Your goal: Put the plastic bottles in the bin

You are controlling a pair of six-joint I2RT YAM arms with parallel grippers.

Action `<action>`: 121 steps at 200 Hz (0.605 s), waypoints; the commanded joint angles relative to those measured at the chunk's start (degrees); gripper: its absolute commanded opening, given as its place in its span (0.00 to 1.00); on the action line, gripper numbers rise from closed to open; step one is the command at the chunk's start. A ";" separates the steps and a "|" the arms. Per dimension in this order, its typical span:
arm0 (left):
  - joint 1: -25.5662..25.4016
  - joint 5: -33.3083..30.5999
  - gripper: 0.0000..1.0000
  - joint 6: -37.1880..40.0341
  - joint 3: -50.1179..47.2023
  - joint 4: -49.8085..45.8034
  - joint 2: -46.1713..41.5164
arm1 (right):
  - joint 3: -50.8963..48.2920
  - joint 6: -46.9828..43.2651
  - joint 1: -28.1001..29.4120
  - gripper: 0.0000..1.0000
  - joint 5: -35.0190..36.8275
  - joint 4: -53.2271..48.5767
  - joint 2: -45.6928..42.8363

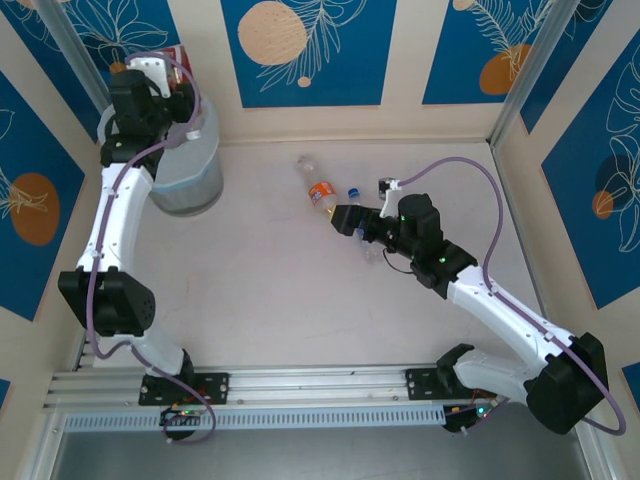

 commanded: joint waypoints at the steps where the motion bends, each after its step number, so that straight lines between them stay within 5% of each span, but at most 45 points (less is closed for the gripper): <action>1: 2.45 0.99 0.52 4.47 4.42 1.59 2.14 | -0.42 -0.75 0.45 1.00 1.64 -0.04 -0.96; 121: 8.15 -0.75 0.54 26.56 29.09 -9.66 23.22 | -0.86 0.13 0.49 1.00 3.49 -2.31 -1.46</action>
